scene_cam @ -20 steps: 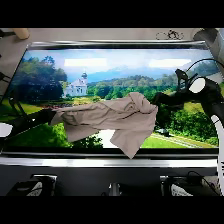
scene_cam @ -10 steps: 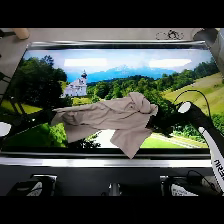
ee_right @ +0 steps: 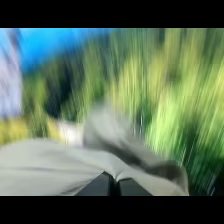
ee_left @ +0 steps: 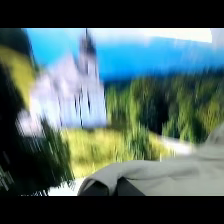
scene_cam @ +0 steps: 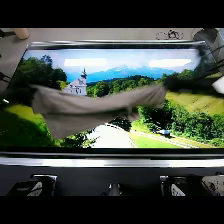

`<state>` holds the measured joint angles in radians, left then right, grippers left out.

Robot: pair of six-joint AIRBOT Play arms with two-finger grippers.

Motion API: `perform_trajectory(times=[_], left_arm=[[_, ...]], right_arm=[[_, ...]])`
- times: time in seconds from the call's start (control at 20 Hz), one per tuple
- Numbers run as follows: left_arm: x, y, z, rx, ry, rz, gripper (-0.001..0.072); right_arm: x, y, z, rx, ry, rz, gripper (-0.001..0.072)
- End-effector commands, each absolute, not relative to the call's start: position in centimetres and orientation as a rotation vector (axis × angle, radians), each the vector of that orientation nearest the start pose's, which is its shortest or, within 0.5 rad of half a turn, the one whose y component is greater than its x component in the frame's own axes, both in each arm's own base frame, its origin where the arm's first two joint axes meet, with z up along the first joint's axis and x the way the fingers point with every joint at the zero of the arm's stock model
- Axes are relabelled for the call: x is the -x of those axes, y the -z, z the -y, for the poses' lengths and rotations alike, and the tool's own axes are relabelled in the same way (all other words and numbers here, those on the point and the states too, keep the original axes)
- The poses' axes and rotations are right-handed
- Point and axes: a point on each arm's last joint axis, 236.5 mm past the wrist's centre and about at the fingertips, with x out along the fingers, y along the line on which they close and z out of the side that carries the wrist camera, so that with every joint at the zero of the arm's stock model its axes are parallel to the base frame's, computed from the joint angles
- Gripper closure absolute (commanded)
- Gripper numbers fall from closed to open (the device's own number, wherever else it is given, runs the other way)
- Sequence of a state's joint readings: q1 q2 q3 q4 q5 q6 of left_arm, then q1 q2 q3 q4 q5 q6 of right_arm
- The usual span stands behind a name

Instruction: Fold the shirts.

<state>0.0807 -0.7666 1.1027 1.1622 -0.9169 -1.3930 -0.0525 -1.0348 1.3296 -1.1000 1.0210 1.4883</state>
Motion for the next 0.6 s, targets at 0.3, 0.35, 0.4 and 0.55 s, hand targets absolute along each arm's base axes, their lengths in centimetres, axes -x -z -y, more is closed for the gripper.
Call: perform_trajectory(times=[0.3,0.35,0.4,0.55], left_arm=[[-23.6,-50.1,5.8,0.149,0.244,-0.062,0.0684],[-24.2,-48.1,5.4,0.144,0.225,-0.135,0.0684],[-25.1,-45.8,5.0,0.137,0.204,-0.216,0.0684],[-28.9,-37.7,4.6,0.16,0.185,-0.449,0.0683]], right_arm=[[-18.2,-56.9,-1.1,-0.021,-0.037,0.319,0.0693],[-18.9,-56.3,-1.1,-0.024,-0.038,0.291,0.0693],[-20.0,-55.8,-1.0,-0.024,-0.035,0.264,0.0692],[-25.5,-52.1,-0.1,-0.017,-0.011,0.104,0.0692]])
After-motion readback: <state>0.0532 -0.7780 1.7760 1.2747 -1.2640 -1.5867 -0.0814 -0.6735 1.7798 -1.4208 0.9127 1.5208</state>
